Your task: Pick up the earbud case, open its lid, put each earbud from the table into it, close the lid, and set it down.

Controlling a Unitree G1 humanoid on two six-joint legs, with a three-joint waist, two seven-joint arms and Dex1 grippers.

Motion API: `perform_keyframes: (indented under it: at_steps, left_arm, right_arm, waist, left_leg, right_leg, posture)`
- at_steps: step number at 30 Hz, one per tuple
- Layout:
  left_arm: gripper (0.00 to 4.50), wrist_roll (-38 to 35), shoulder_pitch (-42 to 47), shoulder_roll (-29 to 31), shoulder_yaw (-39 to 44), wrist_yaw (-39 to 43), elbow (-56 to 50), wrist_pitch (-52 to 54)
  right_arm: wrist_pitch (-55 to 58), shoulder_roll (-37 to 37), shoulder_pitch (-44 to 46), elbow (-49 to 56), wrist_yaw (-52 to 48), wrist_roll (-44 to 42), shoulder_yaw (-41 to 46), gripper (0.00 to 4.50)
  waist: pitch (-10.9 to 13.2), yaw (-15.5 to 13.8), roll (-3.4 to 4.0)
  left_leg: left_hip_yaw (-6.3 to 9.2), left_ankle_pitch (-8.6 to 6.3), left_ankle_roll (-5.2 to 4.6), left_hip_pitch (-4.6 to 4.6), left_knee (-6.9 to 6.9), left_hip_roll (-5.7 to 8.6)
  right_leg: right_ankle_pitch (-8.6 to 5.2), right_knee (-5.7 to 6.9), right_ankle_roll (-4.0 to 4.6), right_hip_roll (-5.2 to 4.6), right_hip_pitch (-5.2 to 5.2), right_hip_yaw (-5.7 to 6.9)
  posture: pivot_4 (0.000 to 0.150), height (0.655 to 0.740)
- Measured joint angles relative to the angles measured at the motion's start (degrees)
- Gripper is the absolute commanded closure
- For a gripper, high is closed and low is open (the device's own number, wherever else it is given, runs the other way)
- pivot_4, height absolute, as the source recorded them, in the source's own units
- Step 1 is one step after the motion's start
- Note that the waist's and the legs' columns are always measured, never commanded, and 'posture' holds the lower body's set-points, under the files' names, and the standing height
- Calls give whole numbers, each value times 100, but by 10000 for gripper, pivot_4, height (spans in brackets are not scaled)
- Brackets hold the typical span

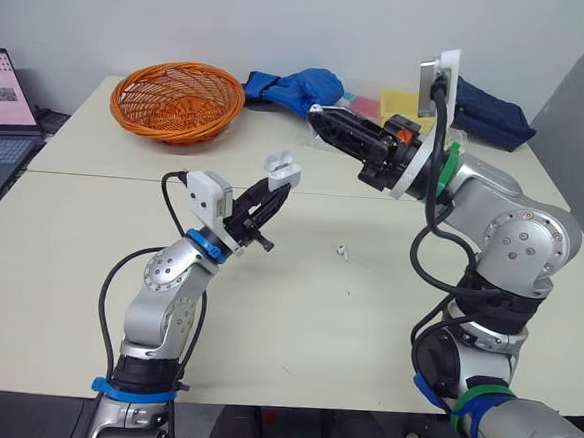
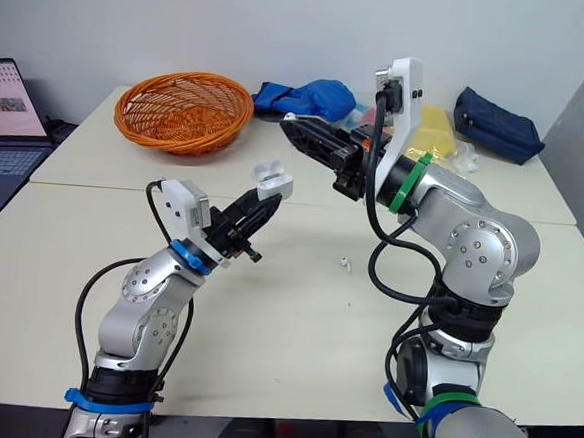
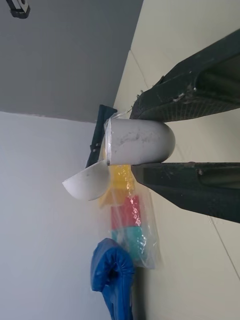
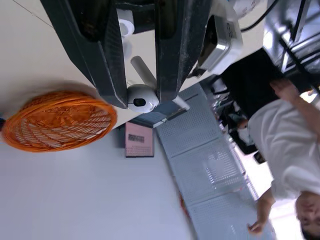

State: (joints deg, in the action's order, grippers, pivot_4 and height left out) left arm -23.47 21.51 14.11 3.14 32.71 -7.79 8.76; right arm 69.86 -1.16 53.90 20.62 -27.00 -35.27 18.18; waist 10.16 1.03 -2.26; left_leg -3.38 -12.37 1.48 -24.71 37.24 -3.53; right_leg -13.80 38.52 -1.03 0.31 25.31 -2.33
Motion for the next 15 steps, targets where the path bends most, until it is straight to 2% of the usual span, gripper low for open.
perform_keyframes:
  at_steps: [15]
  left_arm:
    - [37580, 220, 175, -174, -114, 28, 176, -537]
  right_arm:
    - [-1599, 569, -712, -503, 710, 134, -1164, 40628]
  waist:
    - [-1, 87, 1]
  left_leg:
    - [9, 2, -3, 14, -10, -12]
  right_leg:
    - [-3, 11, -3, 20, -1, 1]
  posture:
    - [1500, 7400]
